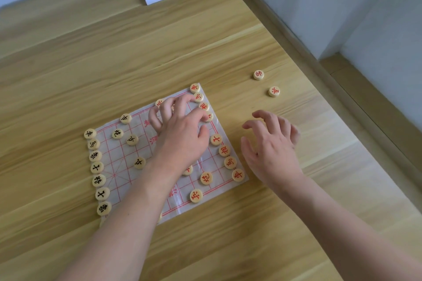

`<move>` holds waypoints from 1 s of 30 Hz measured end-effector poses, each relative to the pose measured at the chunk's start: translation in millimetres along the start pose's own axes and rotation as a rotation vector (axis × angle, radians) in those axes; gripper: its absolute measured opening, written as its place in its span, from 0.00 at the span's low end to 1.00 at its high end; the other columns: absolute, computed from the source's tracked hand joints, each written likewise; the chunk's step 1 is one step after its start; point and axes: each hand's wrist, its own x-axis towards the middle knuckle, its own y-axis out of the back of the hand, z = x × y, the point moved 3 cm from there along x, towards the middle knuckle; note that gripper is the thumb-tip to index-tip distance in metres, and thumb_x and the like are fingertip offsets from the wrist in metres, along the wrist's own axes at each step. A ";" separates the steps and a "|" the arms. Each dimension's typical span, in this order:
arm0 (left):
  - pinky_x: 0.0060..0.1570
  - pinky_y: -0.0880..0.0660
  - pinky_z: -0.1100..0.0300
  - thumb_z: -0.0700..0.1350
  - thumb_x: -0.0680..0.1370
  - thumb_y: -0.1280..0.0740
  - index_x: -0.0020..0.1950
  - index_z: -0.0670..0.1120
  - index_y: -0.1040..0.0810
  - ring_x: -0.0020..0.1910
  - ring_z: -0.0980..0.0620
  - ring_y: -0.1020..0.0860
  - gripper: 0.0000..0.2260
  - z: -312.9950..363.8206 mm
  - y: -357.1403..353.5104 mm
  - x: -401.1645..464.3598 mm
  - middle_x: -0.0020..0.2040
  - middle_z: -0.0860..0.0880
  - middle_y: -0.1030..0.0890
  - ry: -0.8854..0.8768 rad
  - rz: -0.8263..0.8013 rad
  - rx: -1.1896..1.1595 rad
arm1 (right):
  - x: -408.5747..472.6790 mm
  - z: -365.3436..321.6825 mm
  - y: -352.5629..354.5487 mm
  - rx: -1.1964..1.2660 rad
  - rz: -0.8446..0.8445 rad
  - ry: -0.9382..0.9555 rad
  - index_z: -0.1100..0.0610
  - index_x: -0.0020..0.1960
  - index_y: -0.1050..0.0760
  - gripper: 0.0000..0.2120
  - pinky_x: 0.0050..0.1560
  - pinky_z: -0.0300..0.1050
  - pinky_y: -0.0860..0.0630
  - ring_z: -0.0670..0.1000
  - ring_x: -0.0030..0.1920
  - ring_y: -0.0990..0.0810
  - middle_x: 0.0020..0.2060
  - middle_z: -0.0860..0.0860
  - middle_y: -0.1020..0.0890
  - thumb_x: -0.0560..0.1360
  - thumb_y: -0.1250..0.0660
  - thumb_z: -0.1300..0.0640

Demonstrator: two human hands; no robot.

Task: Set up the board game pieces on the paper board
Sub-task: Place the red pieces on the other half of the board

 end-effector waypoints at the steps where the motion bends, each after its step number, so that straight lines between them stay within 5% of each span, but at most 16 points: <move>1: 0.66 0.46 0.41 0.47 0.73 0.34 0.46 0.58 0.21 0.67 0.49 0.39 0.06 2.3 -2.1 4.5 0.66 0.58 0.32 -0.005 -0.001 0.002 | 4.0 3.9 0.5 0.002 0.002 -0.006 0.49 0.54 0.24 0.12 0.63 0.55 0.43 0.54 0.61 0.33 0.61 0.47 0.28 0.74 0.39 0.49; 11: 0.64 0.44 0.41 0.49 0.71 0.32 0.45 0.57 0.21 0.65 0.48 0.38 0.05 27.7 -19.5 53.1 0.66 0.55 0.30 -0.061 0.009 0.029 | 55.4 50.3 3.1 -0.006 0.085 -0.108 0.52 0.57 0.25 0.13 0.64 0.53 0.45 0.54 0.61 0.34 0.60 0.48 0.27 0.74 0.33 0.50; 19: 0.65 0.48 0.42 0.49 0.71 0.31 0.46 0.58 0.22 0.66 0.46 0.40 0.06 37.7 -33.1 86.1 0.67 0.55 0.31 -0.060 -0.014 0.036 | 79.9 73.7 -1.6 -0.015 0.051 -0.296 0.49 0.59 0.28 0.19 0.68 0.58 0.41 0.52 0.62 0.38 0.59 0.46 0.31 0.74 0.37 0.39; 30: 0.67 0.48 0.40 0.52 0.72 0.32 0.52 0.59 0.23 0.68 0.46 0.42 0.09 84.7 -58.1 137.0 0.68 0.56 0.34 -0.156 -0.070 0.041 | 83.5 74.3 -1.7 0.006 0.100 -0.302 0.48 0.56 0.26 0.13 0.64 0.51 0.43 0.50 0.59 0.35 0.57 0.44 0.29 0.77 0.37 0.41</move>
